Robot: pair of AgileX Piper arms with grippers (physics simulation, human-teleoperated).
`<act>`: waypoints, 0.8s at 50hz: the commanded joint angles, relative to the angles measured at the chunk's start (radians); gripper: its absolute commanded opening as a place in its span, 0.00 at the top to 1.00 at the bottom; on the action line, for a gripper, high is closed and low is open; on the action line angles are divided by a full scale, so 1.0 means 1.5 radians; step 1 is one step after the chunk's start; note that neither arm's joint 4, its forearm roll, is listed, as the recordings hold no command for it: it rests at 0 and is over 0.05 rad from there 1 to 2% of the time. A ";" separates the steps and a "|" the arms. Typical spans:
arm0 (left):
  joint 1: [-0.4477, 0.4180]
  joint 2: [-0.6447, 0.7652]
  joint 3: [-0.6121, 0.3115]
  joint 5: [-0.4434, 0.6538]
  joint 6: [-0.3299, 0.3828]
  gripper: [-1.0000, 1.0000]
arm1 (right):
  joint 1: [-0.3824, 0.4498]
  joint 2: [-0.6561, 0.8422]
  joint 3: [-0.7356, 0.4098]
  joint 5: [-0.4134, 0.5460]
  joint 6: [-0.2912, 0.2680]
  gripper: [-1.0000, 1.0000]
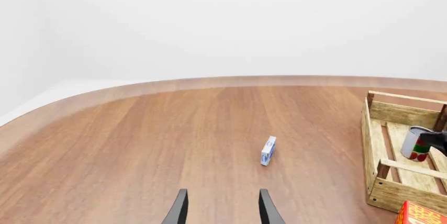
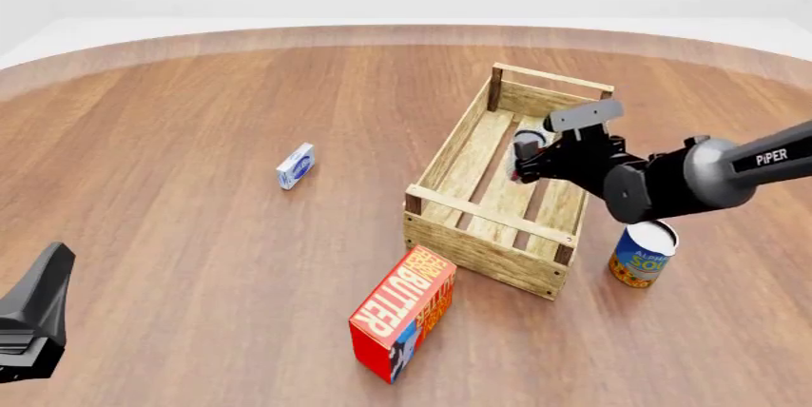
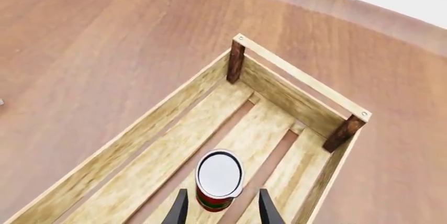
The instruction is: Pick up the tomato sauce, and put it in the wooden tray.
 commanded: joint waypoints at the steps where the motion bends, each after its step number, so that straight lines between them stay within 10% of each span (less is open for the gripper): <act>1: 0.000 0.000 0.000 0.000 0.000 0.00 | -0.001 -0.034 0.015 0.012 -0.005 0.00; 40: 0.000 0.000 0.000 0.000 0.000 0.00 | -0.002 -0.192 0.081 0.069 -0.026 0.00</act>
